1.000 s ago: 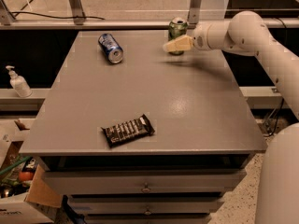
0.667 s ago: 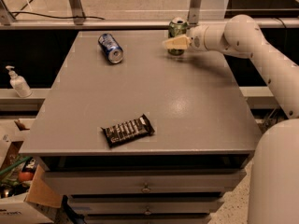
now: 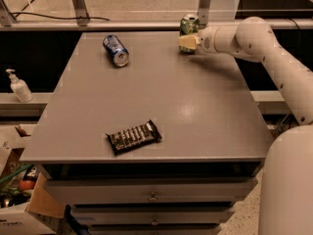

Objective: Move green can near rxbar chocolate

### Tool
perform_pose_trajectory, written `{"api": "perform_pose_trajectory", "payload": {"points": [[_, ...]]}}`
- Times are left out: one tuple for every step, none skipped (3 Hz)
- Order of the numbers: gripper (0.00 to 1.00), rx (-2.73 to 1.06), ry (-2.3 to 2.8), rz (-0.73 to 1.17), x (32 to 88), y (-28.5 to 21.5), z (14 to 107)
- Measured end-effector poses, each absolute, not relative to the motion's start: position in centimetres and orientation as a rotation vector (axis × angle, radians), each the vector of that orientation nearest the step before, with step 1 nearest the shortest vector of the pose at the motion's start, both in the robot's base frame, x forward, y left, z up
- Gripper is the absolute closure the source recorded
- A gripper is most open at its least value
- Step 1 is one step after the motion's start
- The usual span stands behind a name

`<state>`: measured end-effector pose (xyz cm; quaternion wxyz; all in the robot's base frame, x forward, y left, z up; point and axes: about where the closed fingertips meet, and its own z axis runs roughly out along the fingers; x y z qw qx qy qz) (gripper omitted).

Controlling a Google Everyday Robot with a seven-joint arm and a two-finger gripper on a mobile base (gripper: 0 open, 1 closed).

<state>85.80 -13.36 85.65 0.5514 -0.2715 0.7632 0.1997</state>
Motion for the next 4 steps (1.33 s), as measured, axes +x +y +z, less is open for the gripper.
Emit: {"api": "perform_pose_trajectory", "payload": {"points": [[0.88,-0.662,1.772,0.503,84.1,-13.5,87.5],[1.0,-0.714,1.736,0.568,81.0,-13.4,89.3],[1.0,-0.78,1.715,0.692,76.9,-13.4,89.8],[1.0,-0.865,1.699,0.814,72.2,-13.7,90.5]]}}
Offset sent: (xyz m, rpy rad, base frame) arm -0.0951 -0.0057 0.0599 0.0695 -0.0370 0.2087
